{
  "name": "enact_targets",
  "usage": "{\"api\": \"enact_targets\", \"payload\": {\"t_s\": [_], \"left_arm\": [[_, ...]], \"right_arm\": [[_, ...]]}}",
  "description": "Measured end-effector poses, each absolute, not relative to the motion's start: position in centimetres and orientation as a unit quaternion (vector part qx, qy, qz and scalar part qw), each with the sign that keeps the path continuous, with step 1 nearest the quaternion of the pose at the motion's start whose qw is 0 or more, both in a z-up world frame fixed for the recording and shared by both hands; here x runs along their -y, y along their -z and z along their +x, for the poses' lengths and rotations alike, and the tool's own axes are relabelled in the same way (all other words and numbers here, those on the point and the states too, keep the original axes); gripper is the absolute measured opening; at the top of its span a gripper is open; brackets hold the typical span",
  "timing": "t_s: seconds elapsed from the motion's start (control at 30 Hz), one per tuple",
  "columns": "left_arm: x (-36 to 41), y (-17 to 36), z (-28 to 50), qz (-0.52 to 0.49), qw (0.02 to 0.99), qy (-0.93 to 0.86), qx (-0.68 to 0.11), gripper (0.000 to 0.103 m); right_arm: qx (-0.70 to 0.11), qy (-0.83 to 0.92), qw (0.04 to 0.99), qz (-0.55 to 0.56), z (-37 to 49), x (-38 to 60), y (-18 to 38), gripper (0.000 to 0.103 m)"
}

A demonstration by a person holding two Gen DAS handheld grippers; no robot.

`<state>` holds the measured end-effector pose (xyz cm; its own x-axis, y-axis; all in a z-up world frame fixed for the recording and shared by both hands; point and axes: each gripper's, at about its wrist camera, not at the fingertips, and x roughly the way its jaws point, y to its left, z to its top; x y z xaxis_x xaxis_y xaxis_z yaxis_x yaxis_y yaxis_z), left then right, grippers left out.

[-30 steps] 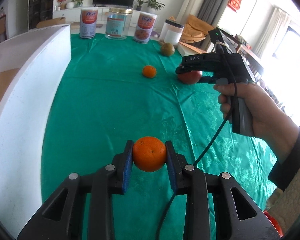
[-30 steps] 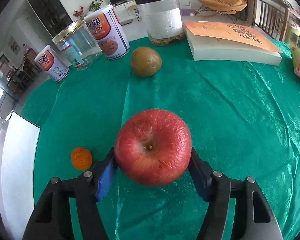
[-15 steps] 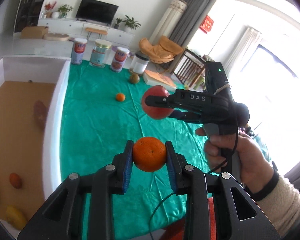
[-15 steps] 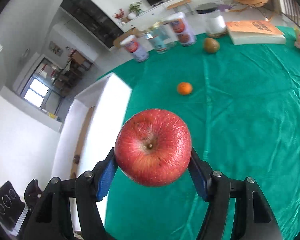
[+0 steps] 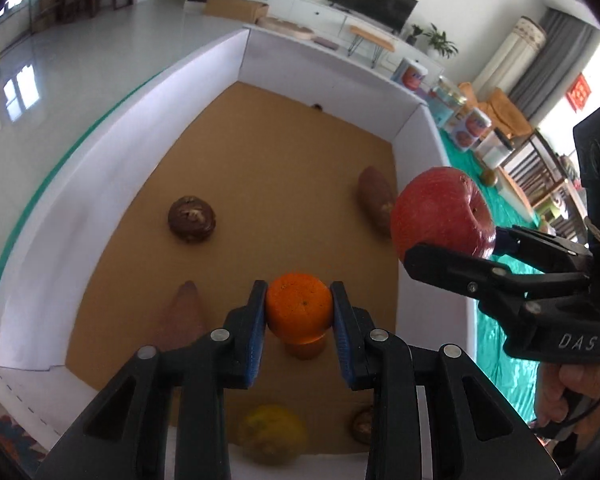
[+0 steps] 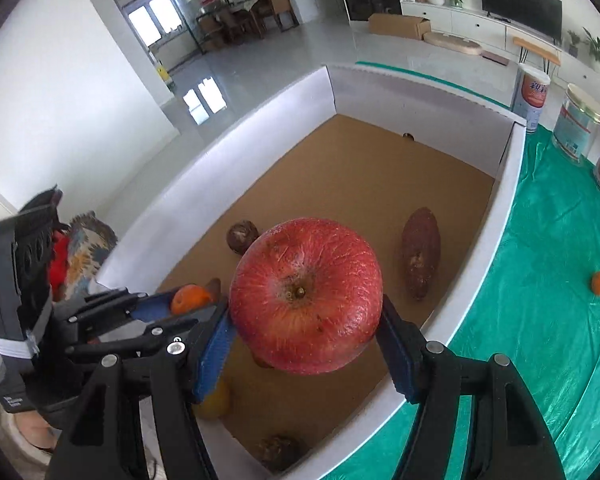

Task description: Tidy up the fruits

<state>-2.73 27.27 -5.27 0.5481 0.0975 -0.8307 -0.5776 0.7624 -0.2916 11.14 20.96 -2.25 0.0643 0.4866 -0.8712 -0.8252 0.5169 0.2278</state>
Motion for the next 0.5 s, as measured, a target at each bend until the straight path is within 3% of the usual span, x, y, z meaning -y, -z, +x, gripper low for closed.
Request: {"api": "enact_targets", "payload": {"t_s": [0.13,0.27,0.37,0.5], "left_arm": [[-27.3,6.3,-2.7,-0.276,0.827,-0.212,-0.442,0.035],[-27.2,5.6,-3.5,-0.281,0.834,-0.226,-0.417,0.063],[-26.2,4.4,-3.3,-0.27,0.843,-0.227,-0.406,0.064],[-22.9,2.3,-2.0,-0.236,0.867,-0.204,-0.389,0.067]], "right_arm": [[-0.514,-0.448,0.703,-0.2,10.3,-22.1,4.4,0.068],[-0.498,-0.448,0.725,-0.16,11.4,-20.0,3.2,0.069],[-0.463,-0.448,0.753,-0.132,12.6,-17.7,0.5,0.07],[-0.418,-0.431,0.792,-0.112,13.4,-12.6,-2.1,0.086]]}}
